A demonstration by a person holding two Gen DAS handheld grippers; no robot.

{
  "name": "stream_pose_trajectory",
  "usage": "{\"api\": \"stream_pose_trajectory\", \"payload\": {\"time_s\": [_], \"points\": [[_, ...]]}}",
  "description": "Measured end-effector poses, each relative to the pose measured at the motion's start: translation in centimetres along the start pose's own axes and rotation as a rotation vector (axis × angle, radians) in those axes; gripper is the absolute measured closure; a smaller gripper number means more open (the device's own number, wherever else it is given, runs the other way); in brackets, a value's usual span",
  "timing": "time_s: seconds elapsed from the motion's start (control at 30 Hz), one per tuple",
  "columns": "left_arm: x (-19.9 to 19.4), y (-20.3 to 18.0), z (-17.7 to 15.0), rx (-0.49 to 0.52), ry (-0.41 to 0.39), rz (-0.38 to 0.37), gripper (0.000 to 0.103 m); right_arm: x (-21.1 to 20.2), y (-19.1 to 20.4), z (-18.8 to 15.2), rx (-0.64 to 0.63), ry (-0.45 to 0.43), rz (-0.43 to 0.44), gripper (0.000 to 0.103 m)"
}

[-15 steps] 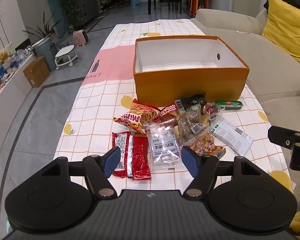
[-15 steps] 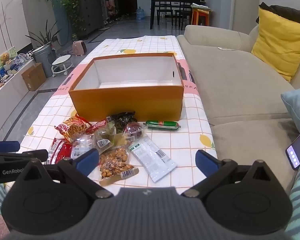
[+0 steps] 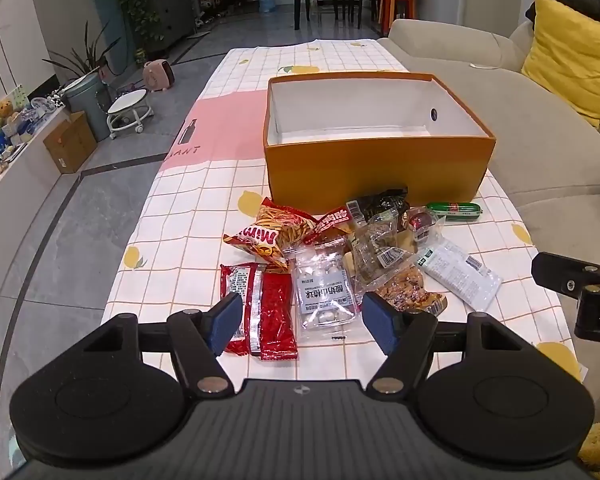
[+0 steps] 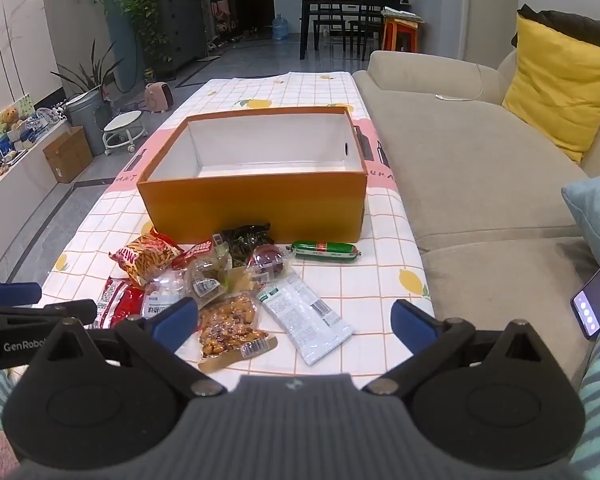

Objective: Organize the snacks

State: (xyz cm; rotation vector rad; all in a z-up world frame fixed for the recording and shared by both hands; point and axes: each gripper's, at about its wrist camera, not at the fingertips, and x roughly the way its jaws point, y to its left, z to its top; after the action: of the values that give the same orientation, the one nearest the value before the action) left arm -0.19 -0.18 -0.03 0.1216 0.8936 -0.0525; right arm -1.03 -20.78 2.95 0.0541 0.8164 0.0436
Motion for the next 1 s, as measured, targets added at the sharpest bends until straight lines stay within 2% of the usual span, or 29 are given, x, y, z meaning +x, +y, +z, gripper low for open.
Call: {"api": "stream_pose_trajectory", "payload": {"time_s": [1.0], "points": [[0.32,0.04,-0.13,-0.001,0.006,0.000,0.022,-0.33,0.05,0.02,-0.003,-0.003,-0.006,0.004]]}}
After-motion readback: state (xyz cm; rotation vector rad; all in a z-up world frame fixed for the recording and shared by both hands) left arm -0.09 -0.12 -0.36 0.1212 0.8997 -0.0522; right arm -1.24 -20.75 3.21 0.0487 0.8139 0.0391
